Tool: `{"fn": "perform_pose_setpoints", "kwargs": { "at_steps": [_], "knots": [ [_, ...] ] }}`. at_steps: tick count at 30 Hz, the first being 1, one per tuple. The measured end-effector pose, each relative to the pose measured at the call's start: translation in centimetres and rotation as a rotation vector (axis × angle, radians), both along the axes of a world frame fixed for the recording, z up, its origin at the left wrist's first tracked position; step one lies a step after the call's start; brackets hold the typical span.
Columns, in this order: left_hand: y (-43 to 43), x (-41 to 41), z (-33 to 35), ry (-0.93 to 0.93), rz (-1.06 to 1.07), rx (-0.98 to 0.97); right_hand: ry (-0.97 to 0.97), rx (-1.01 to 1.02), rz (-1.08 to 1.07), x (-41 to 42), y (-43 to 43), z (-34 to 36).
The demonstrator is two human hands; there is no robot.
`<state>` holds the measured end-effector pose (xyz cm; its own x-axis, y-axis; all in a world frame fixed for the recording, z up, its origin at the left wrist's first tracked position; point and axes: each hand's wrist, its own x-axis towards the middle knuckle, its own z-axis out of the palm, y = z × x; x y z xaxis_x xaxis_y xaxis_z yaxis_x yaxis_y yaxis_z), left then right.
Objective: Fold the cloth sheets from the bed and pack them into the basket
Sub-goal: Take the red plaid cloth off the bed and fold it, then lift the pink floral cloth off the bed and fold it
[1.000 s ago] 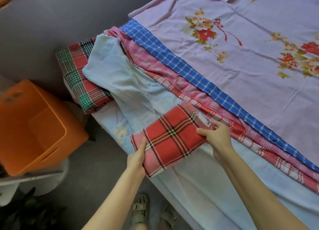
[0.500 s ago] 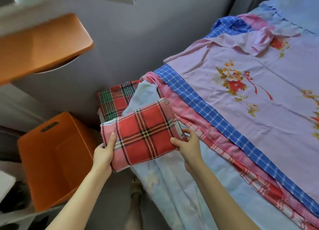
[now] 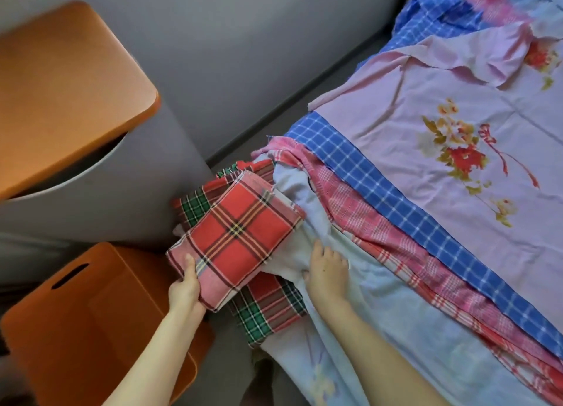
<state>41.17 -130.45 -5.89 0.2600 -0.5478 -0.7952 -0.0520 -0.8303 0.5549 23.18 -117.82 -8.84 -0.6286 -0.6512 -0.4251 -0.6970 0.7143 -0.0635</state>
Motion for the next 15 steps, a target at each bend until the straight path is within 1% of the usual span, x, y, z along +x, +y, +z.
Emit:
{"fn": "perform_pose_setpoints", "kwargs": {
  "at_steps": [2,3,4,6,8,9,10,11,14,15],
  "knots": [
    [-0.2,0.5,-0.6,0.009,-0.033,-0.007,-0.012,-0.103,-0.002,-1.3,0.0,-0.3],
    [-0.3,0.7,-0.8,0.023,-0.045,-0.015,-0.058,-0.154,-0.030,-2.1,0.0,0.1],
    [-0.4,0.8,-0.8,0.034,-0.056,-0.029,-0.074,-0.227,-0.080,-3.1,0.1,0.9],
    [-0.5,0.3,-0.8,0.063,-0.075,-0.074,-0.074,-0.411,-0.283,-6.4,1.1,2.2],
    [-0.5,-0.8,-0.7,0.109,-0.098,-0.131,0.062,-0.571,-0.511,-10.5,2.6,3.9],
    [-0.5,-1.5,-0.7,0.127,-0.125,-0.151,0.183,-0.601,-0.550,-12.2,3.4,4.5],
    [-0.3,-2.2,-0.7,0.141,-0.147,-0.160,0.296,-0.599,-0.534,-13.3,4.1,4.2],
    [-0.1,-3.1,-0.9,0.142,-0.167,-0.157,0.352,-0.546,-0.428,-13.9,4.6,3.8],
    [0.6,-4.4,-2.1,0.040,-0.222,-0.085,0.353,-0.176,0.083,-11.1,5.7,-0.4],
    [0.6,-4.6,-2.5,-0.014,-0.247,-0.061,0.274,-0.073,0.176,-10.1,6.0,-1.6]
  ]
}}
